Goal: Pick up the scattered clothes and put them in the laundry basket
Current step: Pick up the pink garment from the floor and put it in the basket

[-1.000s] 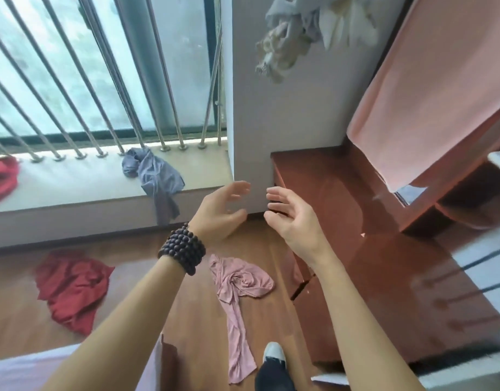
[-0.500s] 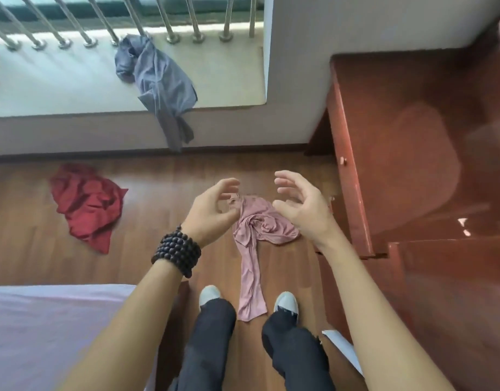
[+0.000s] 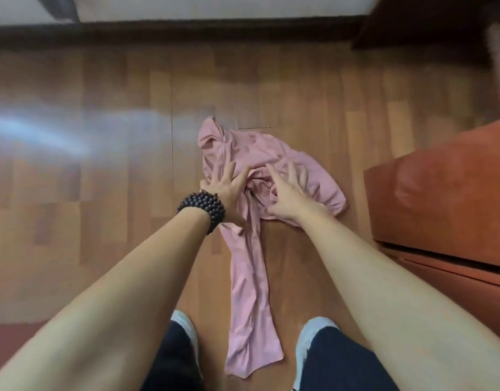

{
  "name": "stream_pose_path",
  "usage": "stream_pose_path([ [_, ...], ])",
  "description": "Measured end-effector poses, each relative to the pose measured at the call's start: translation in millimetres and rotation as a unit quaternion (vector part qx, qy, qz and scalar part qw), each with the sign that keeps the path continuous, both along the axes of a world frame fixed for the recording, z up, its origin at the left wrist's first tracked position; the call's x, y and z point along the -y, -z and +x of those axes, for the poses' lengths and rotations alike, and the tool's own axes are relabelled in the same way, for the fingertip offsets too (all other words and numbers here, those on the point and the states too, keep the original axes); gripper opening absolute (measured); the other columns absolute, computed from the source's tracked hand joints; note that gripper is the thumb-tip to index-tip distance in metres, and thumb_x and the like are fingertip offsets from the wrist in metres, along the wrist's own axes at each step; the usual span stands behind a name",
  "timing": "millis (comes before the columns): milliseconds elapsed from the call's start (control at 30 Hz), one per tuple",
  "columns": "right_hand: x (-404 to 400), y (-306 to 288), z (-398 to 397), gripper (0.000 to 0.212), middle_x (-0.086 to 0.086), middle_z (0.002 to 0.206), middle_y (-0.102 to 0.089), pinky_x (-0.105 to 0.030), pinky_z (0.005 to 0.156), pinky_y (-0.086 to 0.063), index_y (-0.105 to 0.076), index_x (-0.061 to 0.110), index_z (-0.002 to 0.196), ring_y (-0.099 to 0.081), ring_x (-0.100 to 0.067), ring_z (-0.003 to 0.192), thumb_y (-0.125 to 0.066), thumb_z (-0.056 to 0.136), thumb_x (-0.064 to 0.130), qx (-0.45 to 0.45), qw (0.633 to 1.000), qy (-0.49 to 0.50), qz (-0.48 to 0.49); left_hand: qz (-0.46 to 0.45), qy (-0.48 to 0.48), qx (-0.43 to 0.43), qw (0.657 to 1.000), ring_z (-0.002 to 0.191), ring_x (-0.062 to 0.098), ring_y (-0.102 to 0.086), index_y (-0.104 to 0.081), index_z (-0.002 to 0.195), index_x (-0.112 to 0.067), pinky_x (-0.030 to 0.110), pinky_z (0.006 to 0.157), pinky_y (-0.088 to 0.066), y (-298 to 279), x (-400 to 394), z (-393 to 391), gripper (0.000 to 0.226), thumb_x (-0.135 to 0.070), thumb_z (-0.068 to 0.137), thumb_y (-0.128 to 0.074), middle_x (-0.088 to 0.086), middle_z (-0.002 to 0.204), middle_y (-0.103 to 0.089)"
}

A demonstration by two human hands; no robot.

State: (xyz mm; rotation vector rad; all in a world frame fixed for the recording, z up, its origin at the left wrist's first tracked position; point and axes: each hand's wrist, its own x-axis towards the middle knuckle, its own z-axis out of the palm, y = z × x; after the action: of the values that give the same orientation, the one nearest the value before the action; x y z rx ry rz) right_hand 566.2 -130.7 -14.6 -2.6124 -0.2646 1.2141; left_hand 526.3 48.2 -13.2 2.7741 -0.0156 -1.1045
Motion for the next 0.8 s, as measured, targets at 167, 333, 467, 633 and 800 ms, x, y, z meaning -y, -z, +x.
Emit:
stream_pose_path([
  [167, -2.0, 94.1, 16.9, 0.142, -0.014, 0.166, 0.041, -0.084, 0.112, 0.001, 0.021, 0.042, 0.161, 0.032, -0.05, 0.153, -0.083, 0.068, 0.07, -0.025, 0.995, -0.07, -0.073, 0.058, 0.043, 0.028, 0.997, 0.151, 0.045, 0.012, 0.02, 0.151, -0.04, 0.074, 0.111, -0.013, 108.3, -7.6, 4.8, 0.146, -0.062, 0.05, -0.083, 0.008, 0.164, 0.02],
  [333, -21.7, 109.1, -0.4, 0.101, -0.015, 0.172, 0.02, -0.075, 0.12, -0.016, -0.015, 0.038, 0.163, 0.016, -0.051, 0.157, -0.076, 0.084, 0.048, 0.028, 0.999, -0.033, -0.029, 0.055, 0.078, 0.09, 0.991, 0.13, 0.042, -0.035, -0.027, 0.139, -0.03, 0.061, 0.095, -0.047, 120.9, -4.7, 20.0, 0.102, -0.045, 0.056, -0.084, 0.012, 0.147, -0.027],
  [467, -30.3, 100.7, -22.3, 0.07, -0.016, 0.155, -0.038, -0.053, 0.12, -0.03, -0.037, 0.026, 0.157, -0.033, -0.046, 0.144, -0.062, 0.093, 0.012, 0.071, 0.996, 0.004, 0.063, -0.079, 0.013, 0.039, 0.996, 0.101, 0.032, -0.063, -0.042, 0.118, -0.016, 0.038, 0.082, -0.055, 103.1, -7.2, 15.0, 0.068, -0.027, 0.063, -0.081, 0.008, 0.118, -0.058],
  [633, 1.7, 37.5, -29.5, 0.058, -0.007, 0.119, -0.061, -0.017, 0.083, -0.043, -0.059, 0.012, 0.137, -0.064, -0.033, 0.115, -0.062, 0.082, -0.007, 0.036, 0.965, 0.162, 0.202, -0.183, -0.08, 0.029, 0.98, 0.094, 0.029, -0.066, -0.03, 0.132, -0.026, 0.04, 0.082, -0.053, 19.8, -8.0, 1.0, 0.064, -0.026, 0.08, -0.068, 0.006, 0.109, -0.065],
  [800, 28.7, -107.5, -30.2, 0.05, 0.002, 0.108, -0.071, -0.002, 0.07, -0.042, -0.062, 0.023, 0.125, -0.064, -0.016, 0.098, -0.06, 0.083, -0.004, 0.064, 0.919, 0.305, 0.241, -0.303, -0.101, 0.095, 0.943, 0.084, 0.019, -0.061, -0.036, 0.138, -0.023, 0.022, 0.069, -0.048, -133.9, 9.4, 13.3, 0.055, -0.011, 0.088, -0.054, 0.0, 0.109, -0.06],
])
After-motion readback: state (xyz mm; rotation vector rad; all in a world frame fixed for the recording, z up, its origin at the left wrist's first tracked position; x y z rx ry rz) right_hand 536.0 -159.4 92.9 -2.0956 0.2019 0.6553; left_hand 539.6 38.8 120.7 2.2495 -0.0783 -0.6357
